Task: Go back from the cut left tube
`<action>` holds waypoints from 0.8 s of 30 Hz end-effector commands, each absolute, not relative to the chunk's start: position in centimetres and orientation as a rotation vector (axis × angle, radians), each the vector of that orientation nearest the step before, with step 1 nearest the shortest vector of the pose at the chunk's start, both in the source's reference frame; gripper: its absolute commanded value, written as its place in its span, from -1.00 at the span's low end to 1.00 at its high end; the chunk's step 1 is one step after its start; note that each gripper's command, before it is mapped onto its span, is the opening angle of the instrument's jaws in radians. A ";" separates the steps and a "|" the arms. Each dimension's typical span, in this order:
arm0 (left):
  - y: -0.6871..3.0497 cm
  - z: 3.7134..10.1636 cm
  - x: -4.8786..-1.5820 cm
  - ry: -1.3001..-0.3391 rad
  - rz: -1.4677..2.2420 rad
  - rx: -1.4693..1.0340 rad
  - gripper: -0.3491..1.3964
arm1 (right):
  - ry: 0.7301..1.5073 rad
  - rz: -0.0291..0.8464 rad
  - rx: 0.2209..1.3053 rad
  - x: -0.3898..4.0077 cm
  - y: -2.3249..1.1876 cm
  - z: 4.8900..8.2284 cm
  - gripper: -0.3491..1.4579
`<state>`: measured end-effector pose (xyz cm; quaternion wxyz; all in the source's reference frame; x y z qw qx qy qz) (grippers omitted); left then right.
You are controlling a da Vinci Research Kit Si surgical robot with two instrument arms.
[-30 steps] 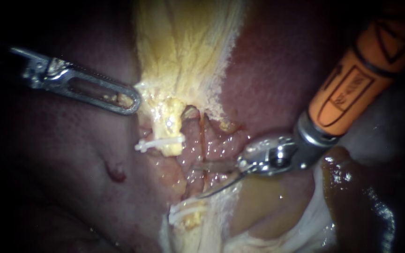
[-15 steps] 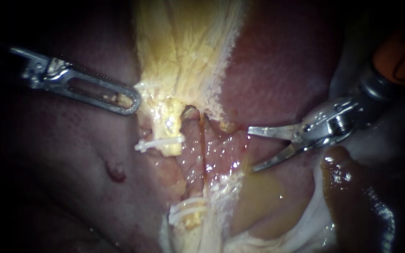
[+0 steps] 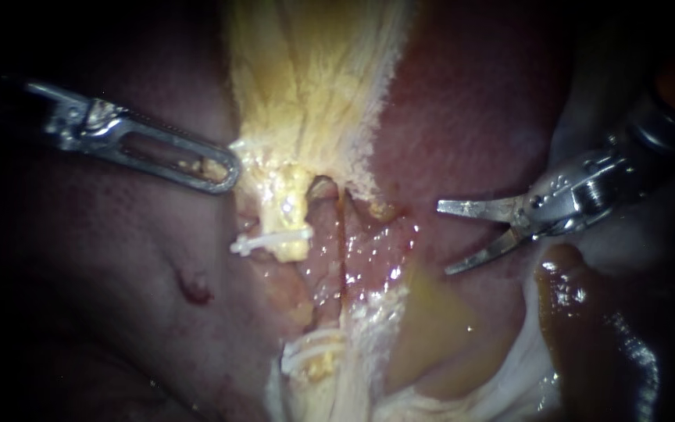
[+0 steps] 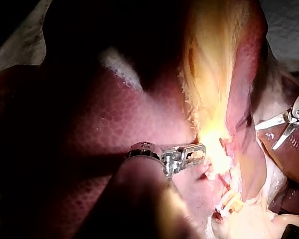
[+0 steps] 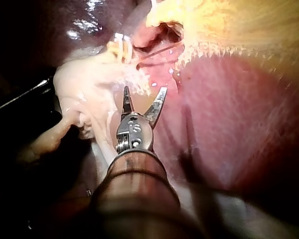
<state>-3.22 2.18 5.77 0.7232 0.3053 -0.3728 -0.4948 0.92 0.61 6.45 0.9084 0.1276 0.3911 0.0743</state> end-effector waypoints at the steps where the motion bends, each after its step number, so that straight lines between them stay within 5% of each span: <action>1: 2.18 5.80 -3.26 -0.822 -1.091 0.674 -1.00 | 0.808 0.153 0.264 0.92 0.61 6.45 0.99; 11: 2.17 6.22 -3.69 -0.820 -1.072 0.695 -1.00 | 0.807 0.153 0.264 0.92 0.61 6.45 0.99; 24: 2.18 6.31 -3.70 -0.816 -1.073 0.699 -1.00 | 0.815 0.154 0.268 0.93 0.61 6.42 0.99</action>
